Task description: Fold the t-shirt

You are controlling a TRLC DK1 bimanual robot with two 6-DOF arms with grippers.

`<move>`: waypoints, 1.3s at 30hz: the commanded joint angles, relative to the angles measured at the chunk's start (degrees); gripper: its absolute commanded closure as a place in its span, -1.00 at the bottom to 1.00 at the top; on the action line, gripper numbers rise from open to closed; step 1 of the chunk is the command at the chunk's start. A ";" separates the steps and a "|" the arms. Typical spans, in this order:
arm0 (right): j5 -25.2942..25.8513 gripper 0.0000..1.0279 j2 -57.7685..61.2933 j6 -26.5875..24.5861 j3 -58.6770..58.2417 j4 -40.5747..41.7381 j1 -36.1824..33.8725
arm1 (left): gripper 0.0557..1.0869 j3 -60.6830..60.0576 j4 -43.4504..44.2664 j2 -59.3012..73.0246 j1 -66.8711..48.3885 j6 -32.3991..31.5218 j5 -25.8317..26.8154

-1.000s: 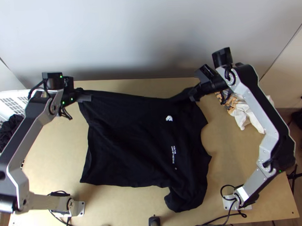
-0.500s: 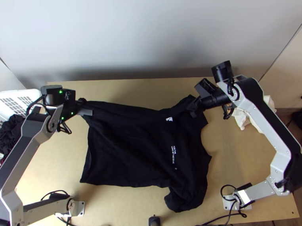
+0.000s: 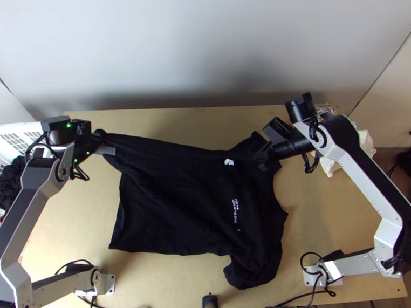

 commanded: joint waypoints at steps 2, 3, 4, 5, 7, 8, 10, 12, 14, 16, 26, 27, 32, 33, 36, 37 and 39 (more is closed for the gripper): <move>0.10 0.95 0.17 -0.48 -0.75 0.02 0.09 | 0.93 0.78 7.19 3.89 1.69 -0.91 -0.48; 0.10 0.95 0.34 -0.48 -0.75 0.02 0.09 | 0.93 0.70 8.25 4.16 1.69 -1.35 -0.48; 0.10 0.95 0.52 -0.48 -0.57 0.10 0.00 | 0.93 0.26 9.66 4.33 1.60 -1.87 -0.57; 0.10 0.95 0.70 -0.48 -0.49 0.10 0.00 | 0.93 -0.36 10.97 4.42 1.43 -2.05 -0.57; 0.10 0.95 0.87 -0.48 -0.49 0.19 0.09 | 0.93 -2.03 14.05 4.86 0.90 -2.14 -0.57; 0.10 0.95 1.05 -0.40 -0.57 0.19 0.09 | 0.93 -2.91 15.54 5.21 0.73 -2.14 -0.57; 0.10 0.95 1.40 -0.57 -1.10 0.19 0.09 | 0.93 -4.67 19.41 6.18 0.55 -1.96 -0.57; 0.10 0.95 2.28 -0.92 -1.36 0.45 0.00 | 0.93 -5.02 21.35 8.11 0.46 -2.05 -0.48; 0.19 0.95 3.68 -1.36 -0.84 0.81 -0.18 | 0.93 -4.67 23.45 10.22 0.55 -1.96 -0.48; 0.19 0.95 5.09 -1.36 0.66 1.60 -0.88 | 0.93 -3.35 24.42 12.07 0.46 -2.23 -0.48; 0.28 0.95 10.36 -1.28 10.24 5.03 -4.75 | 0.93 4.39 25.92 14.00 -2.79 -4.86 -2.59; 0.28 0.95 10.98 -1.28 10.41 5.73 -4.84 | 0.93 4.74 26.00 14.00 -2.97 -4.86 -2.77; 0.19 0.95 11.68 -0.92 9.97 7.49 -5.01 | 0.93 2.28 26.00 11.28 -4.37 -5.74 -3.29; 0.19 0.95 10.98 -0.84 9.18 8.19 -4.92 | 0.93 0.78 25.92 10.31 -5.08 -5.48 -3.29; 0.10 0.95 9.13 -0.48 6.46 8.89 -4.22 | 0.93 -4.93 25.92 6.97 -7.36 -3.72 -3.29; 0.10 0.95 8.43 -0.48 5.40 8.98 -3.96 | 0.93 -6.95 26.00 6.00 -7.80 -3.10 -3.29; 0.19 0.95 7.11 -0.57 3.21 9.07 -3.43 | 0.93 -10.38 27.06 4.25 -8.24 -2.40 -3.29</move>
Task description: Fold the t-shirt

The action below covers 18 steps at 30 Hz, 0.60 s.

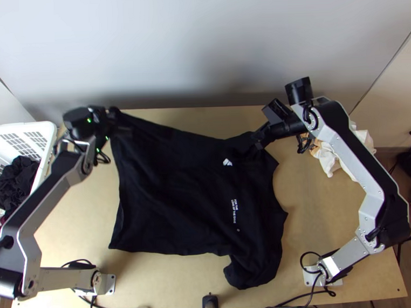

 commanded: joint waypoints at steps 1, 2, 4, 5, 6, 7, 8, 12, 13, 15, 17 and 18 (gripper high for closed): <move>0.01 0.95 -3.14 0.04 -5.17 1.35 1.07 | 0.93 -9.62 1.09 -5.70 -2.80 2.69 -0.17; 0.01 0.95 -3.93 -0.05 -6.05 1.35 1.07 | 0.93 -10.50 1.09 -6.32 -2.80 2.96 -0.17; 0.01 0.95 -5.08 -0.31 -7.28 1.35 0.99 | 0.93 -11.82 1.09 -7.55 -2.62 3.66 -0.17; 0.01 0.95 -5.78 -0.40 -7.89 1.35 0.99 | 0.93 -12.34 0.92 -8.08 -2.62 4.28 -0.17; 0.01 0.95 -6.31 -0.58 -8.42 1.26 0.90 | 0.93 -12.87 0.74 -8.69 -2.62 4.54 -0.17; -0.07 0.95 -6.83 -0.66 -8.77 1.00 0.90 | 0.93 -13.31 0.56 -9.39 -2.62 4.80 -0.08; -0.07 0.95 -7.45 -0.84 -9.21 0.74 0.90 | 0.93 -13.66 0.39 -10.01 -2.62 5.24 -0.08; -0.34 0.95 -9.21 -1.10 -10.88 -0.23 1.34 | 0.93 -14.89 -0.14 -11.85 -2.53 6.30 -0.08; -0.51 0.95 -9.56 -1.10 -11.32 -0.32 1.51 | 0.93 -15.16 -0.23 -12.21 -2.36 6.30 -0.08; -0.60 0.95 -10.09 -1.10 -12.38 -0.49 1.69 | 0.93 -16.04 -0.40 -13.00 -1.74 6.39 0.01; -0.69 0.95 -10.53 -1.19 -13.26 -0.76 1.87 | 0.93 -16.91 -0.75 -13.79 -1.22 6.56 0.10; -0.69 0.95 -10.61 -1.28 -13.78 -0.76 1.87 | 0.93 -17.35 -0.93 -14.32 -1.22 6.56 0.18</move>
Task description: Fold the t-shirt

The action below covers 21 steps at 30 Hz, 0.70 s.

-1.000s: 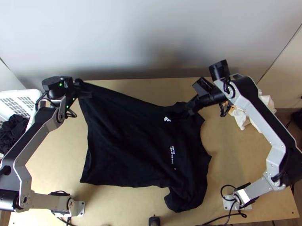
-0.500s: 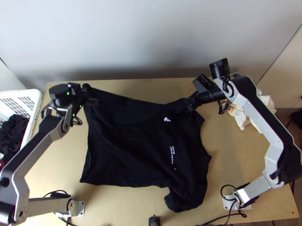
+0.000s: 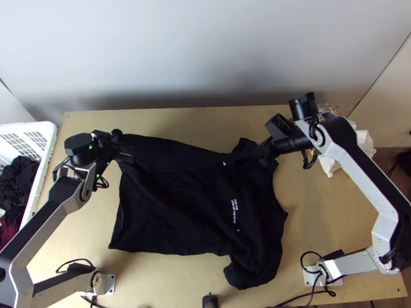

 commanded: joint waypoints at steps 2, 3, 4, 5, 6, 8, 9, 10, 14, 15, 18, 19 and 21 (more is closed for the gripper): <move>-0.25 0.95 -2.42 -0.34 -4.26 -0.89 0.82 | 0.93 -4.14 -1.21 -4.31 0.86 0.77 0.36; -0.25 0.95 -2.60 -0.43 -4.70 -0.98 1.08 | 0.93 -4.49 -1.65 -4.93 0.86 0.86 0.45; -0.25 0.95 -2.77 -0.43 -5.14 -1.06 1.43 | 0.93 -4.93 -2.01 -5.54 0.86 0.86 0.45; -0.25 0.95 -2.95 -0.43 -5.58 -1.15 1.61 | 0.93 -5.37 -2.27 -6.16 0.95 0.94 0.45; -0.25 0.95 -3.03 -0.43 -5.84 -1.24 1.87 | 0.93 -5.72 -2.80 -6.86 1.12 1.03 0.45; -0.25 0.95 -3.30 -0.34 -6.37 -1.33 2.22 | 0.93 -6.60 -3.76 -8.00 1.74 1.12 0.53; -0.25 0.95 -3.39 -0.34 -6.63 -1.42 2.49 | 0.93 -7.13 -4.38 -8.53 1.74 1.21 0.62; -0.25 0.95 -3.47 -0.34 -6.98 -1.42 2.84 | 0.93 -7.65 -4.91 -9.06 1.92 1.30 0.71; -0.25 0.95 -3.65 -0.52 -8.48 -1.42 3.98 | 0.93 -9.32 -8.25 -11.43 1.83 1.30 2.73; -0.25 0.95 -3.83 -0.52 -8.83 -1.42 4.16 | 0.93 -9.67 -8.86 -11.96 1.83 1.21 3.08; -0.25 0.95 -4.53 -0.52 -10.32 -1.50 4.86 | 0.93 -10.90 -10.36 -12.93 1.83 1.12 3.26; -0.25 0.95 -4.79 -0.52 -10.94 -1.50 4.86 | 0.93 -11.34 -10.71 -13.28 1.83 1.12 3.35; -0.25 0.95 -5.23 -0.60 -12.43 -1.77 5.30 | 0.93 -12.05 -11.59 -14.16 1.83 0.94 3.35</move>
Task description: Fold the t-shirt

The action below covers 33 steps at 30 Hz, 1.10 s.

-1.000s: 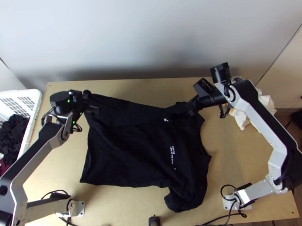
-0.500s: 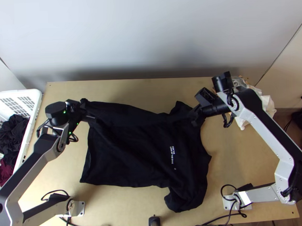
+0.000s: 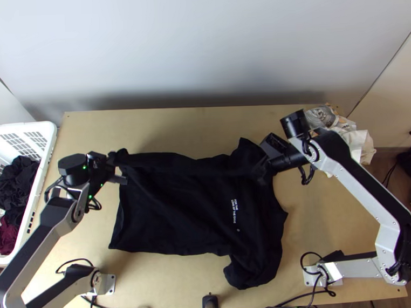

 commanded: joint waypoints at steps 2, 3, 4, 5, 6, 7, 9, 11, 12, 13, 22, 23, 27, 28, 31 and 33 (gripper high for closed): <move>-0.01 0.95 -2.02 -0.30 -5.14 -0.43 1.59 | 0.93 -3.11 -3.83 -3.76 0.01 -0.37 0.81; -0.01 0.95 -2.37 -0.30 -6.02 -0.43 1.76 | 0.93 -3.46 -4.27 -4.02 0.01 -0.28 0.90; -0.01 0.95 -2.81 -0.21 -6.72 -0.43 2.03 | 0.93 -3.81 -4.53 -4.37 0.01 -0.28 0.99; -0.01 0.95 -3.17 -0.21 -7.51 -0.43 2.38 | 0.93 -4.08 -4.97 -4.55 0.01 -0.28 0.99; -0.01 0.95 -3.52 -0.21 -8.22 -0.43 2.64 | 0.93 -4.34 -5.33 -4.72 0.01 -0.28 0.99; -0.01 0.95 -3.69 -0.21 -9.01 -0.43 2.82 | 0.93 -4.78 -5.59 -4.81 0.10 -0.19 0.99; -0.01 0.95 -3.87 -0.30 -10.50 -0.43 3.43 | 0.93 -5.75 -5.68 -5.16 0.19 0.07 0.99; -0.01 0.95 -3.96 -0.47 -12.00 -0.43 3.87 | 0.93 -6.80 -5.76 -5.60 0.37 0.25 0.99; -0.01 0.95 -3.96 -0.56 -12.61 -0.35 3.96 | 0.93 -7.50 -5.76 -6.13 0.63 0.34 0.99; 0.08 0.95 -4.04 -0.74 -13.32 -0.35 4.05 | 0.93 -8.38 -5.76 -6.48 0.72 0.69 0.99; -0.01 0.95 -5.36 -0.74 -19.03 1.15 5.01 | 0.93 -14.18 -10.51 -14.83 0.89 0.78 1.08; -0.01 0.95 -5.36 -0.56 -19.73 1.94 5.45 | 0.93 -14.71 -10.95 -15.45 0.89 0.78 1.08; 0.08 0.95 -4.92 -0.47 -23.25 6.33 5.54 | 0.93 -16.21 -11.57 -16.15 1.16 0.78 1.08; 0.16 0.95 -4.57 -0.39 -23.86 7.56 5.54 | 0.93 -16.47 -11.57 -16.06 1.16 0.78 1.08; 0.52 0.95 -3.17 -0.47 -24.65 9.67 5.28 | 0.93 -17.52 -10.60 -15.36 0.80 0.60 1.08; 0.96 0.95 -2.64 -0.47 -25.09 10.82 5.01 | 0.93 -18.05 -9.90 -14.13 0.28 -0.02 1.08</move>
